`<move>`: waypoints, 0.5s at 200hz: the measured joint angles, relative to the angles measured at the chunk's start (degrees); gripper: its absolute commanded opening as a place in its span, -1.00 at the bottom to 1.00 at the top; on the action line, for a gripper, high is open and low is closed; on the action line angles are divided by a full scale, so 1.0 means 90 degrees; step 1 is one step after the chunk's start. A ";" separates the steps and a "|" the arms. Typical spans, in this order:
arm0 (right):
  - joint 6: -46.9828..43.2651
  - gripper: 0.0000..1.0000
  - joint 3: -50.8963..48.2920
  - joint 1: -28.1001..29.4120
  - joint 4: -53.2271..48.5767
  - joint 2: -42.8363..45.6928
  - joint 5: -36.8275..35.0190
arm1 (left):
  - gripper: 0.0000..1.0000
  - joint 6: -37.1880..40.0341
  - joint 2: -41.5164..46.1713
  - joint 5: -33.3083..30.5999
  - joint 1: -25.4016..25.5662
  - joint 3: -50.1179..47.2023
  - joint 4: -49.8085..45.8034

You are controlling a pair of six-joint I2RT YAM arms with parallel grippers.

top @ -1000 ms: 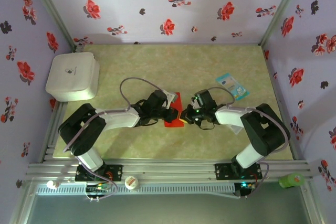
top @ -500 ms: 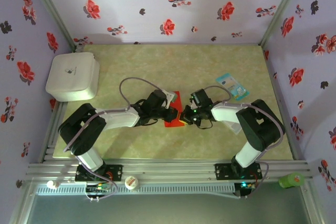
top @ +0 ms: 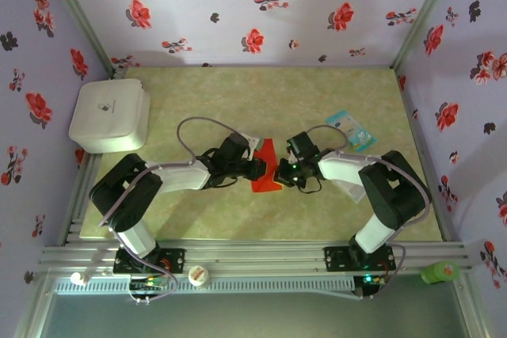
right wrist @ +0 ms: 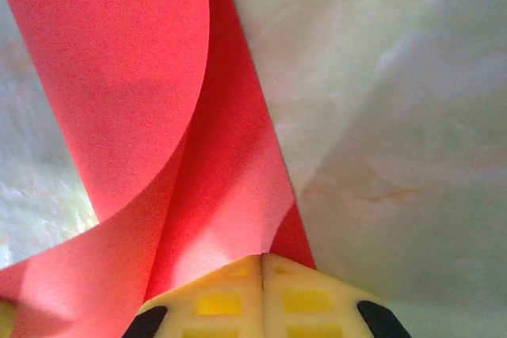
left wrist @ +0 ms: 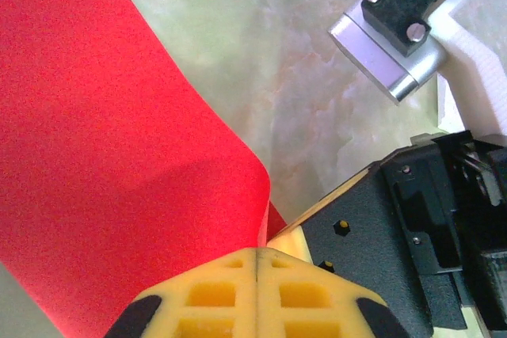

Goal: Fold a paper plane with a square sheet of paper (pick it up from the middle)
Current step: Fold the triangle a second time at the center of the table.

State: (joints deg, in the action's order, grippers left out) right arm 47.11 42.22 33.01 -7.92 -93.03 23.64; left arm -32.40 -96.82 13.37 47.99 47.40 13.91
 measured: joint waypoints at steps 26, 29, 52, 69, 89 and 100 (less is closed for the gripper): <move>0.0061 -1.00 -0.0080 0.0000 0.0112 0.0061 0.0095 | -1.00 -0.0034 0.0000 0.0002 0.0000 -0.0029 0.0078; 0.0078 -1.00 -0.0080 0.0000 0.0131 0.0061 0.0112 | -1.00 -0.0036 0.0000 0.0002 0.0000 -0.0029 0.0080; 0.0148 -1.00 -0.0083 0.0000 0.0306 0.0046 0.0243 | -1.00 -0.0036 0.0000 0.0000 0.0000 -0.0029 0.0107; 0.0177 -1.00 -0.0083 0.0000 0.0442 0.0000 0.0325 | -1.00 -0.0036 0.0000 0.0000 0.0000 -0.0029 0.0114; 0.0245 -1.00 -0.0083 0.0000 0.0505 -0.0041 0.0355 | -1.00 -0.0036 0.0000 0.0002 0.0000 -0.0029 0.0112; 0.0265 -1.00 -0.0083 0.0000 0.0522 -0.0046 0.0355 | -1.00 -0.0036 0.0000 0.0002 0.0000 -0.0029 0.0112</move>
State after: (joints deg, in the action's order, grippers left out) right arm 49.50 41.47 33.01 -3.22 -93.45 26.83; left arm -32.73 -96.82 13.39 47.99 47.13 14.92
